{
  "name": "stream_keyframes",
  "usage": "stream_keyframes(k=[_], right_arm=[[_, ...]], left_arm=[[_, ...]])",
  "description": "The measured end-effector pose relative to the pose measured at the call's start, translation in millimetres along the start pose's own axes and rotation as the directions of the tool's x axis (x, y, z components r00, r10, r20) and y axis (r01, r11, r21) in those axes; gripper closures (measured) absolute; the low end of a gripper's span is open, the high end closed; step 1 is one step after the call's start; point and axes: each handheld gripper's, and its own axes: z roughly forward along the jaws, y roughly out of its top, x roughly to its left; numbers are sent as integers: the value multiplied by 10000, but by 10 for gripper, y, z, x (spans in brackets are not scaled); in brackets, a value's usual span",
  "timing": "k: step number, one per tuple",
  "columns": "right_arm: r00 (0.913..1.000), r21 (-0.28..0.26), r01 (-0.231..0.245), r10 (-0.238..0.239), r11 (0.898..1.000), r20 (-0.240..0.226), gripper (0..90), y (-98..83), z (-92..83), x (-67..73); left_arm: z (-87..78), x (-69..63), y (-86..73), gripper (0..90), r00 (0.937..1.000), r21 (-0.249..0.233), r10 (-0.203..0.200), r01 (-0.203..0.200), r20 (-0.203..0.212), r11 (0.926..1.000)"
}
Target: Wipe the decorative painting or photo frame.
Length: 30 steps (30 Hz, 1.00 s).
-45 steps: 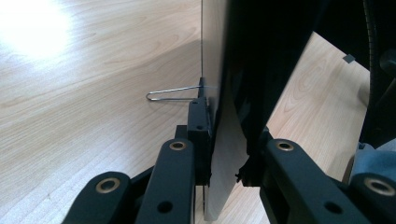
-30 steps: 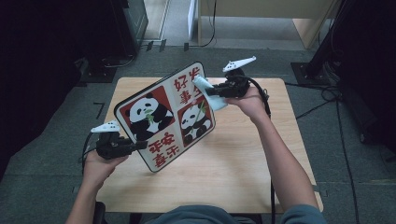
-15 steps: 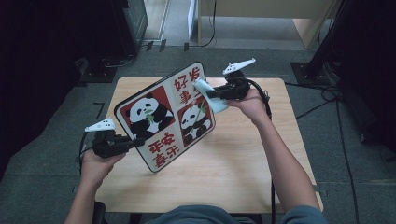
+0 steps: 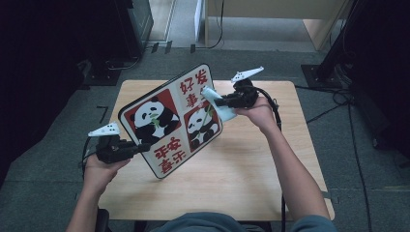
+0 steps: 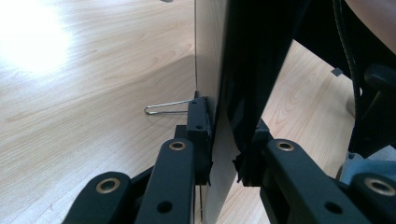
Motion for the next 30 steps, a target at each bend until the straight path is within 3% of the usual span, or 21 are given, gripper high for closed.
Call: stream_keyframes(k=[5,18,30], right_arm=[[10000,-188,22,-22,9998,-17,805,-70,27,6],[9992,35,-388,389,9992,-117,804,-271,103,-26],[9989,130,-449,451,9989,-116,804,-427,179,-44]], left_arm=[[-7,5,2,794,10000,29,44,-44,13,10000],[-17,32,8,793,9999,89,108,-109,96,9999],[-24,39,11,793,9998,128,157,-159,143,9998]])
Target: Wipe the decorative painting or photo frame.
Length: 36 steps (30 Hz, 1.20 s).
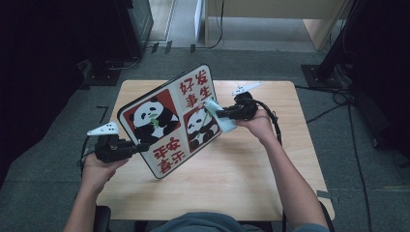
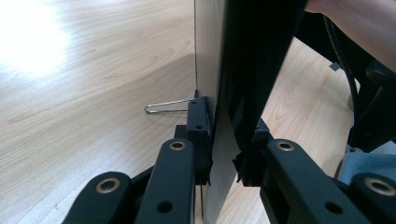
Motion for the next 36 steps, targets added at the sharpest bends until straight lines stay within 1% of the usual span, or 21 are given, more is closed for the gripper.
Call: stream_keyframes(k=[4,7,14,18,20,22,24,26,28,30,35,36], right_arm=[[10000,-60,6,-5,10000,50,804,-32,9,7],[10000,-62,-31,31,10000,32,804,-94,36,-10],[9999,130,-120,121,9998,-56,804,-162,71,-35],[10000,-19,-8,8,10000,-47,803,-226,96,-48],[10000,16,-51,51,10000,-75,803,-249,107,-54],[9998,140,-201,202,9997,-86,803,-307,134,-68],[9997,227,-243,244,9994,-77,802,-336,154,-77],[9998,183,-178,178,9997,-32,801,-372,175,-86],[9996,192,-286,288,9994,-56,802,-411,197,-90],[9995,233,-299,300,9993,-33,802,-452,230,-98],[9987,616,-499,501,9969,-19,801,-517,293,-106],[9989,644,-476,478,9968,-16,802,-525,303,-106]], left_arm=[[0,2,1,793,10000,4,10,-10,7,10000],[1,1,2,793,10000,-6,-2,2,8,10000],[-3,5,4,792,10000,55,16,-16,27,10000],[-4,2,5,793,10000,67,31,-31,13,10000],[-5,2,5,793,10000,66,29,-29,11,10000],[-5,1,4,793,10000,58,34,-34,6,10000],[-5,0,4,793,10000,59,40,-40,5,10000],[-5,0,4,793,10000,57,34,-34,4,10000],[-5,-1,4,793,10000,63,41,-41,-6,10000],[-5,-1,5,793,10000,68,45,-45,-7,10000],[-6,-2,4,793,10000,77,63,-62,-15,10000],[-6,-2,4,793,10000,77,63,-62,-15,10000]])
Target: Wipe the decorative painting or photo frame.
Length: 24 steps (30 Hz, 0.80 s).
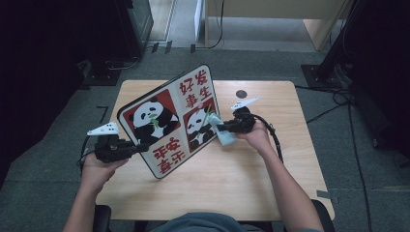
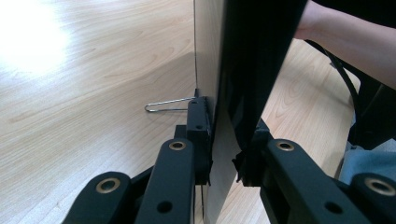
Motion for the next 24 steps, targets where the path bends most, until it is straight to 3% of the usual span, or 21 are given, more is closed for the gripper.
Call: stream_keyframes(k=[4,14,22,24], right_arm=[[10000,-25,46,-46,10000,58,802,-48,30,-2],[9997,572,-242,242,9981,2,802,-172,132,-26],[9990,836,-443,450,9955,-62,806,-153,104,-30],[9995,831,-303,305,9961,-3,807,-142,84,-26]], left_arm=[[-1,0,0,793,10000,2,5,-5,-1,10000],[-3,1,-5,792,10000,-19,24,-24,6,10000],[-3,-7,-8,791,9999,-52,29,-30,-97,10000],[-3,-9,-9,791,9999,-54,26,-27,-106,10000]])
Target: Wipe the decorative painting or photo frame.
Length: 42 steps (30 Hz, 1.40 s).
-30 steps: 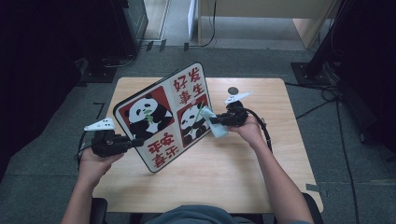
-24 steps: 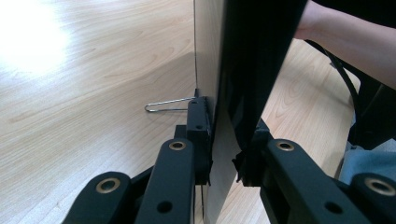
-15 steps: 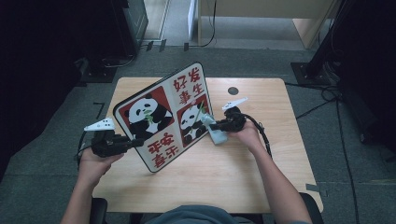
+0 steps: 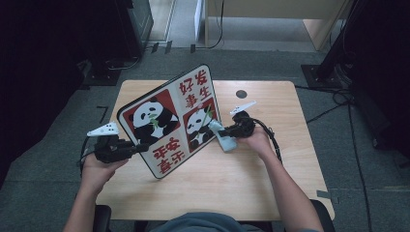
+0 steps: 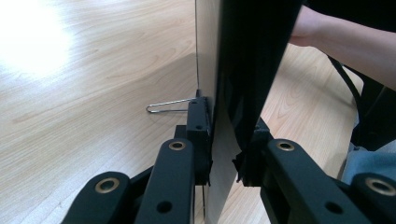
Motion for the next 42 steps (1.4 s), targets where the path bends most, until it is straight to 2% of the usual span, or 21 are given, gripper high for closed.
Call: stream_keyframes(k=[7,11,14,20,21,25,28,35,39,40,41,42], right_arm=[[10000,-427,-52,53,9991,14,808,98,-156,43],[9998,-416,-205,207,9989,39,808,177,-240,48],[10000,-762,23,-17,9971,89,808,269,-357,104],[9998,-773,166,-162,9969,64,808,420,-480,178],[9996,-848,291,-288,9960,56,808,503,-536,216],[9989,-984,469,-466,9940,47,807,611,-606,272],[9973,-1053,734,-734,9917,46,808,774,-695,355],[9936,-1147,1128,-1118,9870,153,807,1014,-789,467],[9898,-1331,1425,-1408,9808,221,807,1243,-882,569],[9898,-1331,1425,-1408,9808,221,807,1243,-882,569],[9876,-1408,1568,-1546,9775,266,807,1353,-918,612],[9874,-1415,1585,-1564,9772,259,806,1390,-929,626]], left_arm=[[0,12,-3,789,9999,-23,-148,148,79,9999],[-1,15,-4,789,9998,-15,-164,164,101,9999],[0,20,-3,789,9997,-39,-192,192,127,9998],[0,20,-3,789,9997,-35,-191,192,123,9998],[0,21,-4,789,9997,-35,-206,206,135,9998],[1,23,-5,789,9997,-62,-212,212,137,9998],[2,23,-5,789,9997,-66,-217,218,137,9997],[1,22,-3,789,9997,-48,-219,219,134,9997],[2,24,-2,790,9996,-55,-229,230,148,9997],[2,24,-2,789,9996,-55,-229,230,148,9997],[1,26,-3,790,9997,-55,-215,216,150,9998],[1,26,-3,790,9997,-54,-193,193,147,9998]])
